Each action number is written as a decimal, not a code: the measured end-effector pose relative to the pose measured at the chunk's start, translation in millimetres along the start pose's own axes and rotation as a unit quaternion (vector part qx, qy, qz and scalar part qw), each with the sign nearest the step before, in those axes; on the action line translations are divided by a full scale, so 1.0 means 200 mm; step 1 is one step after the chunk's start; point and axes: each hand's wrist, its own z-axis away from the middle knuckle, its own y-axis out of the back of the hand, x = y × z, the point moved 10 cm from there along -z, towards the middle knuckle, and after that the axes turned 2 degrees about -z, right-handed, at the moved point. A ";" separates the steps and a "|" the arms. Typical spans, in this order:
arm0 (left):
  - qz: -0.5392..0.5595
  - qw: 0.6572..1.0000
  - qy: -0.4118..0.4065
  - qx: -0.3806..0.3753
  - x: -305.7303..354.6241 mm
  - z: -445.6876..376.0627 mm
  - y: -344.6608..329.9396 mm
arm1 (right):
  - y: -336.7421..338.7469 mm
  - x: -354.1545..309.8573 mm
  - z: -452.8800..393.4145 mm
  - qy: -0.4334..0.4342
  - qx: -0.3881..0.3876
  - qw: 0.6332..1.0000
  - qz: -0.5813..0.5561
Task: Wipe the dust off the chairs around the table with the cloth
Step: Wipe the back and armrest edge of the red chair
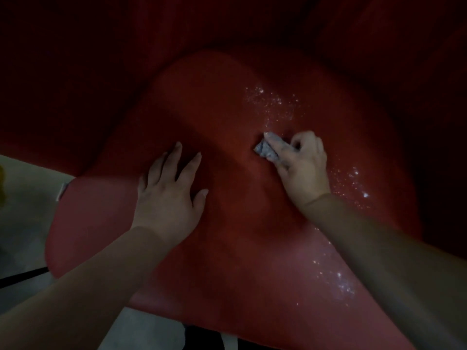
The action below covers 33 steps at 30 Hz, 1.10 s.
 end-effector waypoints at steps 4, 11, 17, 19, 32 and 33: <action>0.005 1.000 0.019 0.005 0.00 -0.08 0.03 | 0.02 -0.10 0.11 0.049 0.001 0.999 -0.013; 0.015 1.000 0.013 -0.012 0.06 -0.19 0.05 | 0.04 0.06 -0.07 -0.018 0.043 0.998 -0.049; 0.036 0.999 0.027 -0.018 0.07 -0.30 0.07 | 0.11 0.44 -0.40 -0.211 0.123 0.965 -0.093; 0.035 0.999 0.024 -0.015 0.09 -0.33 0.08 | 0.05 0.54 -0.44 -0.271 0.080 0.957 -0.068; 0.032 0.998 0.044 -0.022 0.13 -0.40 0.08 | 0.07 0.42 -0.62 -0.160 0.096 0.969 -0.160; 0.031 0.998 0.046 -0.021 0.13 -0.41 0.08 | 0.04 0.42 -0.68 -0.181 0.086 0.965 -0.169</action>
